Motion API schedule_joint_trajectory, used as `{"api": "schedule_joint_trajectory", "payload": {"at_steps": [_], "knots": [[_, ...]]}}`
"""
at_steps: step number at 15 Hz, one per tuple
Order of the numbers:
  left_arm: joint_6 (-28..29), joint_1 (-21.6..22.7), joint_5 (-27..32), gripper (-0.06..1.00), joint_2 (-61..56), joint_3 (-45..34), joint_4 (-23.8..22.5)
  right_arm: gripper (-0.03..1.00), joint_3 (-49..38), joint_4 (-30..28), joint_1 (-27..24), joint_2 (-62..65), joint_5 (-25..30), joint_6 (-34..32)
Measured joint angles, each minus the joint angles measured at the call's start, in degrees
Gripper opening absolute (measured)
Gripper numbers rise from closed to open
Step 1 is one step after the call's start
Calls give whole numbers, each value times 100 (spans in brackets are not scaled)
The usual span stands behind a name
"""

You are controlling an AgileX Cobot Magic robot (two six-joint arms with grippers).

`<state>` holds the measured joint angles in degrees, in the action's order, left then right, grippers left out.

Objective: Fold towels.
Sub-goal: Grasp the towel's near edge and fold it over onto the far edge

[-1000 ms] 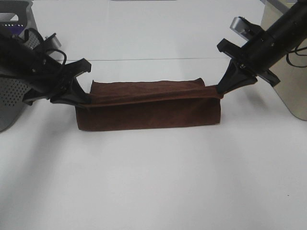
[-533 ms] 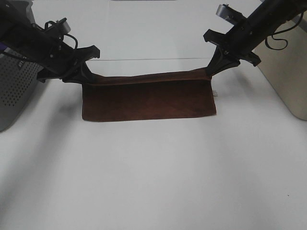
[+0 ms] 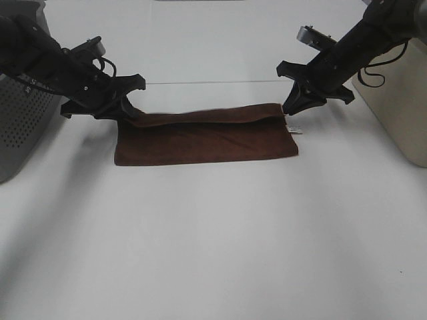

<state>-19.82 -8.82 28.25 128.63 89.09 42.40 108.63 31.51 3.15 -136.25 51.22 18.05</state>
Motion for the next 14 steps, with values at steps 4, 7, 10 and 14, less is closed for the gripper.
{"api": "schedule_joint_trajectory", "payload": {"at_steps": [4,7,10,14], "knots": [[-6,-86,-189,70,6,0,-86,78,0,-120,-57,0,-74,-52],[-6,-97,-189,87,6,0,-178,90,0,-120,-57,0,92,-52],[74,-97,-183,89,-155,0,-733,91,0,-223,-57,103,395,-92],[991,-97,29,85,-132,11,-1157,91,6,-401,-57,264,814,-126]]}}
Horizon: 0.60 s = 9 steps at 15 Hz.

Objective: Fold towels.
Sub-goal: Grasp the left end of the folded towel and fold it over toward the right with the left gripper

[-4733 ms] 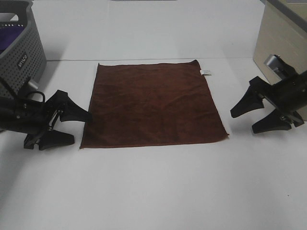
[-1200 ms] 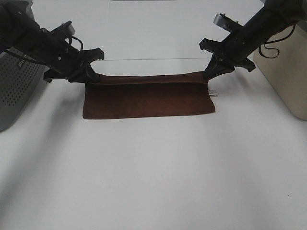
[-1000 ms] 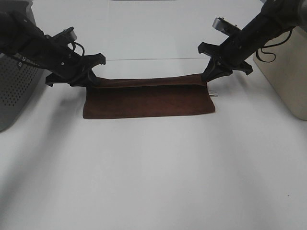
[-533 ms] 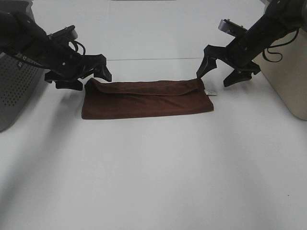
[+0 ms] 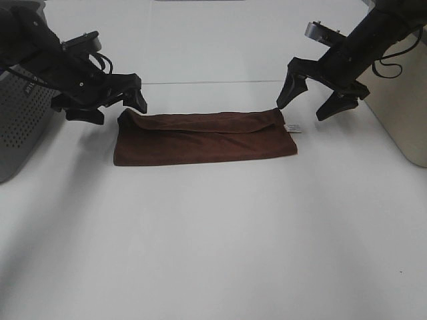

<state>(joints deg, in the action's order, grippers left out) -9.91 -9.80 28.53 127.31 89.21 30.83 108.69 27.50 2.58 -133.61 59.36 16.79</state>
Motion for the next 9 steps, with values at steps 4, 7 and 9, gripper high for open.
{"api": "schedule_joint_trajectory", "payload": {"at_steps": [4,7,9], "knots": [[378,23,143,84,201,6,-103,91,0,-86,0,6,166,-6],[516,223,447,82,384,126,80,91,0,-160,0,11,166,-6],[395,338,521,78,453,201,309,91,0,-218,0,11,166,-6]]}}
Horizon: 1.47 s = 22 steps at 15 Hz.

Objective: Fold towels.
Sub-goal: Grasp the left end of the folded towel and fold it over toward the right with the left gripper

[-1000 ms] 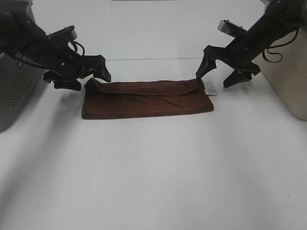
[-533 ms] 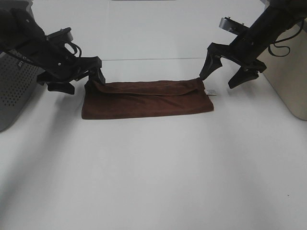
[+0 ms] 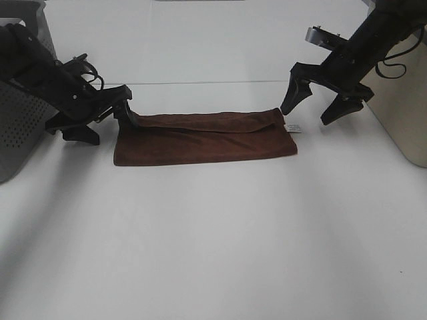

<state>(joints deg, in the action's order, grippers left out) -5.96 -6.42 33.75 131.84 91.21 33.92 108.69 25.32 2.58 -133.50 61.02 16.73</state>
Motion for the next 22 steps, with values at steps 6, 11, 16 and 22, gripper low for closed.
{"api": "schedule_joint_trajectory", "payload": {"at_steps": [6,11,16,22], "knots": [[-1026,-69,138,73,298,218,1364,91,0,-40,0,0,0,0],[-865,-189,384,42,556,579,1186,91,0,-80,0,0,0,0],[-109,-109,1272,4,579,1209,-298,90,0,-80,0,0,0,0],[945,-275,2257,4,367,2544,-1335,90,0,-86,0,0,34,-6]]}}
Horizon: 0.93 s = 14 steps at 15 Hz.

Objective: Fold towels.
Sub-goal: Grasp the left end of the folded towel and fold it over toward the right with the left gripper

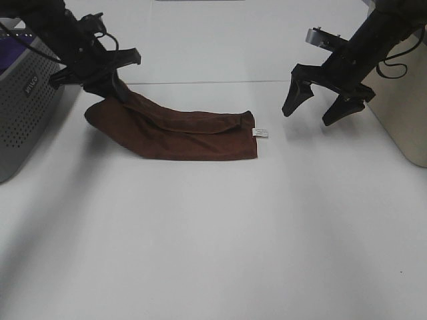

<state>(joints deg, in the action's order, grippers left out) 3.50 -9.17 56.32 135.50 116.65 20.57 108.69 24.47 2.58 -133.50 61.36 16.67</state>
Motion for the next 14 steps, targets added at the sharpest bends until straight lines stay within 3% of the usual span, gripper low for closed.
{"api": "schedule_joint_trajectory", "payload": {"at_steps": [2,4,9,11,14], "knots": [[69,-378,23,4,0,292,464,90,0,-6,0,0,0,0],[69,-768,-332,4,0,344,900,90,0,-11,0,0,0,0],[155,-1581,-1473,7,418,355,1049,90,0,-11,0,0,0,-11],[304,-1690,-1833,18,584,355,1066,90,0,-11,0,0,0,-69],[670,-1690,-2252,47,699,355,1083,90,0,-17,0,0,69,-166]]}}
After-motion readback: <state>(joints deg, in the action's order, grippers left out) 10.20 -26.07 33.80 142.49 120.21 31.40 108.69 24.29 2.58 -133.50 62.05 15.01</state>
